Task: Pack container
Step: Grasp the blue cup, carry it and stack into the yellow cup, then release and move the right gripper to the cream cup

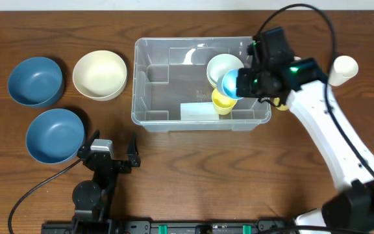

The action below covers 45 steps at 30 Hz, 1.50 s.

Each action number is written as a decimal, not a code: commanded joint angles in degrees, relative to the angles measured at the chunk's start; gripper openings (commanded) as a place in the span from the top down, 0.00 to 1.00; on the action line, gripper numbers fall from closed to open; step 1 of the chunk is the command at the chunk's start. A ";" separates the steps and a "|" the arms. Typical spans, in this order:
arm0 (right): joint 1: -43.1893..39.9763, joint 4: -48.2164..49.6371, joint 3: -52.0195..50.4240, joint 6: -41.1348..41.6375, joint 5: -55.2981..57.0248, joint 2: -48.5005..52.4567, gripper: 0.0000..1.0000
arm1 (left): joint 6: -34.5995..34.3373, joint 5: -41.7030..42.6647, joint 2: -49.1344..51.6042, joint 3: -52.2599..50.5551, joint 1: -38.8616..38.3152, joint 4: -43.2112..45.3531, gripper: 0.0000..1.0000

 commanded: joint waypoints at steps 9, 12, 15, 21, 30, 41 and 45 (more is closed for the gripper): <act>2.29 -1.90 -0.24 1.64 3.72 3.96 0.99 | 0.79 0.85 -0.31 -0.92 0.28 -2.03 0.02; 2.27 -1.92 -0.44 1.70 3.87 4.72 0.99 | 0.79 0.85 -0.31 -0.92 0.28 -2.03 0.02; 2.27 -1.90 -0.46 1.86 3.89 5.81 0.98 | 0.79 0.85 -0.31 -0.92 0.28 -2.03 0.02; 2.27 -1.86 -0.44 2.03 3.87 7.23 0.50 | 0.79 0.85 -0.31 -0.92 0.28 -2.03 0.02; 1.81 -3.43 5.68 -1.88 0.61 4.02 0.51 | 0.79 0.85 -0.31 -0.92 0.28 -2.03 0.02; -14.91 -13.38 21.00 -1.38 12.09 0.39 0.50 | 0.79 0.85 -0.31 -0.92 0.28 -2.05 0.02; -26.73 -12.94 20.94 -0.72 10.78 1.75 0.52 | 0.79 0.85 -0.31 -0.92 0.28 -2.03 0.02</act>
